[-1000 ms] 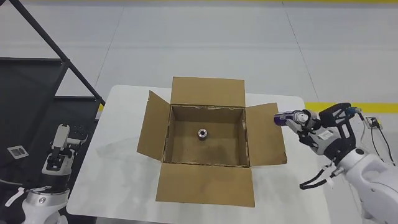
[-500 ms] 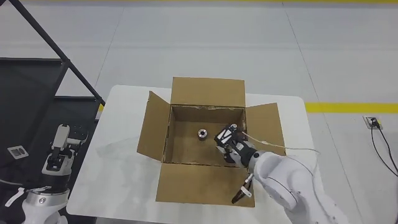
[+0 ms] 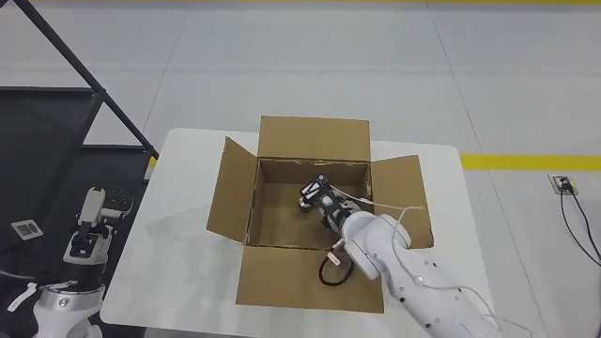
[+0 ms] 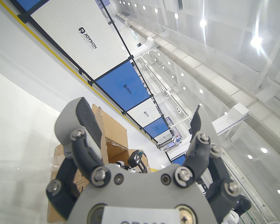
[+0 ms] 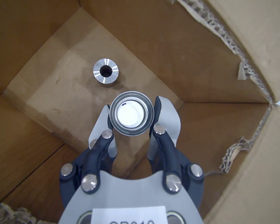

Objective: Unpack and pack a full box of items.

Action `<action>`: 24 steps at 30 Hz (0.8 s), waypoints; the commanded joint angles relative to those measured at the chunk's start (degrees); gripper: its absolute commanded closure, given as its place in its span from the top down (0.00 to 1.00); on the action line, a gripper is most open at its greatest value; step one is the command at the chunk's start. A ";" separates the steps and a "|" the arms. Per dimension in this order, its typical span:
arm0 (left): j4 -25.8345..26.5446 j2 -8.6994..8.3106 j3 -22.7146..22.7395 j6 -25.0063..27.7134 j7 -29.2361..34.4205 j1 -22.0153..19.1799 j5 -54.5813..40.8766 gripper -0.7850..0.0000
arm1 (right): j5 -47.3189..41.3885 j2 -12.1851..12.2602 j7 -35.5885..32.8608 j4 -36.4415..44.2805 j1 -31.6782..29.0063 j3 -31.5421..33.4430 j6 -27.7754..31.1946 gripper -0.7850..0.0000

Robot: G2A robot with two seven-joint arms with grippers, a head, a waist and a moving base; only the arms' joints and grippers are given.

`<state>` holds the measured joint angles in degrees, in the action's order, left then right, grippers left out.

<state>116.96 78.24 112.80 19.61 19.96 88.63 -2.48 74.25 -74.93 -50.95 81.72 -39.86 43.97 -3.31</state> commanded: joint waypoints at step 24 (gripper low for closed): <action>0.00 0.00 0.00 0.00 0.00 0.00 0.00 1.00 | -0.32 2.40 -2.79 18.99 -12.11 13.38 8.86 1.00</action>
<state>116.96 78.24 112.80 19.61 19.96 88.63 -2.48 75.07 -72.94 -53.39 97.41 -50.23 55.49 4.15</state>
